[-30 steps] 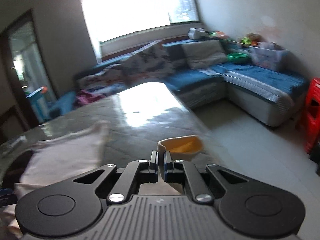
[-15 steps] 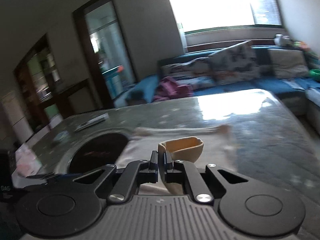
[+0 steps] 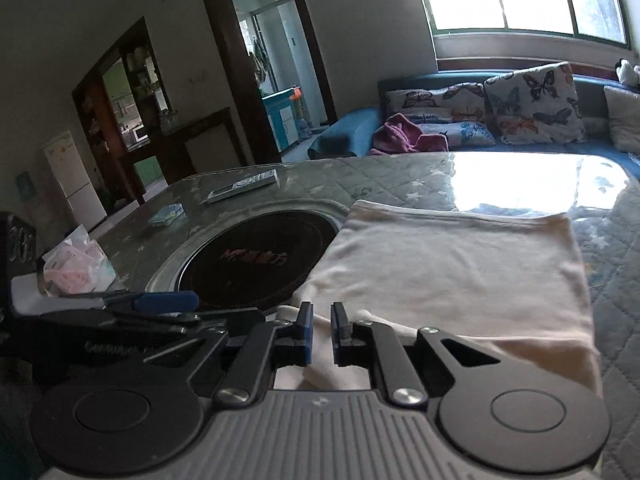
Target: Fold clothes
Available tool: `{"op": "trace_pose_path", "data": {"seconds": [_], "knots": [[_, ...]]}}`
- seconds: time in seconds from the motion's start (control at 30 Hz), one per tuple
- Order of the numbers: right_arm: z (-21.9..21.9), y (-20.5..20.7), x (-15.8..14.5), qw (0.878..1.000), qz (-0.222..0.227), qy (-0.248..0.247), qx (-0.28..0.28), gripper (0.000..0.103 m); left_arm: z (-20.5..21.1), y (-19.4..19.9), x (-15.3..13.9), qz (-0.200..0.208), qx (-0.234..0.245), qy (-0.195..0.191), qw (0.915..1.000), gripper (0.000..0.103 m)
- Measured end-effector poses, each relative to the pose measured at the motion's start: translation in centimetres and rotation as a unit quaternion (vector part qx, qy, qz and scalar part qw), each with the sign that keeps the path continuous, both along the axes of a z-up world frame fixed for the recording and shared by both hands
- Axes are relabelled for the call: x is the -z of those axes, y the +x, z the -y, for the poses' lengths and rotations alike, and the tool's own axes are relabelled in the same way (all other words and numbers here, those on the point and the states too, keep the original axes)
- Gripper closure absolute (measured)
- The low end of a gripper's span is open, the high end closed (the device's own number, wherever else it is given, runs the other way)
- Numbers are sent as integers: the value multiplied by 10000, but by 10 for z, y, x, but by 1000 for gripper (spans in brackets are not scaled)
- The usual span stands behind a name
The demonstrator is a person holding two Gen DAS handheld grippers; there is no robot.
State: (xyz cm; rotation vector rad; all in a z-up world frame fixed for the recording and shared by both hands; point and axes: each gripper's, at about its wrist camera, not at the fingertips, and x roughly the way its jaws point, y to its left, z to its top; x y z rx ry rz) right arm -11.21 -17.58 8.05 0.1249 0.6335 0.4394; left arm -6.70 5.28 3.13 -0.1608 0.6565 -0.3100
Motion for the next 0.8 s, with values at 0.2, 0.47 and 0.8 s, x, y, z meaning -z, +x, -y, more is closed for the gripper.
{"op": "trace_pose_path", "data": {"seconds": [0.2,0.47,0.8], "knots": [[39,-25,1,9985,-37,-404,369,82,13,1,2,5,233,-12,9997,0],[97,-56,21,9890,-332,-860,1153,74,54,-5,9,189,769,574,9952,20],[127,-75,41,9835,-575,-798,1516,72,71,1,22,60,978,922,9909,51]]}}
